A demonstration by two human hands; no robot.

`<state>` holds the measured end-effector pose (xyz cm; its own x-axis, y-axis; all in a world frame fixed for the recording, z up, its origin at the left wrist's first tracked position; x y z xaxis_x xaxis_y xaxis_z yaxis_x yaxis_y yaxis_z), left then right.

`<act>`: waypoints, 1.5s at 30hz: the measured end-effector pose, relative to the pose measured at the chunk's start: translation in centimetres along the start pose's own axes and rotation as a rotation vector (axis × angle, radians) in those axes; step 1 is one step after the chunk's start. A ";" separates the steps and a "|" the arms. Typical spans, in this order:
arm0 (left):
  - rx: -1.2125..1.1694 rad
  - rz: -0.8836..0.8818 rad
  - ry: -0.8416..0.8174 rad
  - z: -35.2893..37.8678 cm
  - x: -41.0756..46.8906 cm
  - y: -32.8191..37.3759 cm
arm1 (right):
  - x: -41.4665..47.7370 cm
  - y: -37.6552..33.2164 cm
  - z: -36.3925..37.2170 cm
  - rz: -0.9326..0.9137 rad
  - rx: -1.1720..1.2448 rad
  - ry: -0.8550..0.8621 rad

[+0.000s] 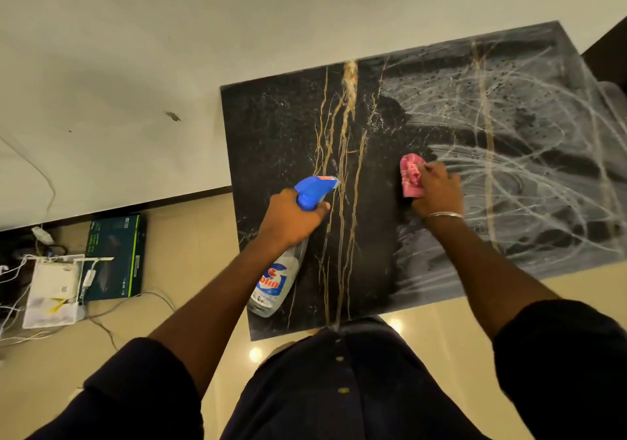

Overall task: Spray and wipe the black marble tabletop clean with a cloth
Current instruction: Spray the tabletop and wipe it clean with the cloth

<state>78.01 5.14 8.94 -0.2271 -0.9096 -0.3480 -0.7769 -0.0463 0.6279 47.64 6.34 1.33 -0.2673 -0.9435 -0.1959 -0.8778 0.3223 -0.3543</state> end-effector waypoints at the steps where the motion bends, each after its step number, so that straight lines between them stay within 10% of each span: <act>1: 0.015 0.002 -0.009 0.5 -0.1 0.3 | 0.5 1.6 -0.5 0.049 0.011 -0.003; 6: 0.045 -0.017 -0.016 2.1 -0.4 2.0 | -0.5 1.4 -0.3 0.128 0.025 0.011; 16: 0.047 -0.119 0.067 5.1 -1.5 4.8 | -7.9 -7.7 4.1 -0.289 0.077 -0.131; 28: 0.058 -0.069 0.030 7.4 -2.8 6.0 | -6.6 1.4 -0.2 0.008 0.012 0.013; 37: 0.053 -0.118 0.069 7.1 -5.8 3.2 | -13.1 -8.4 5.1 -0.341 0.051 -0.104; 45: 0.103 -0.120 0.029 8.2 -7.7 1.5 | -11.1 4.0 -0.3 0.119 0.078 0.069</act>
<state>73.79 15.46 6.87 -0.1131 -0.9118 -0.3947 -0.8537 -0.1141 0.5081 46.99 18.03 2.38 -0.3968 -0.9004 -0.1782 -0.8057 0.4347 -0.4024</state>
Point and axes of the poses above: each hand's wrist, its own x-axis towards the middle knuckle, its own z-axis out of the palm, y = z × x, the point moved 6 cm from there along x, towards the middle knuckle, and after that the axes turned 14 degrees about x, right-handed, at the moved point
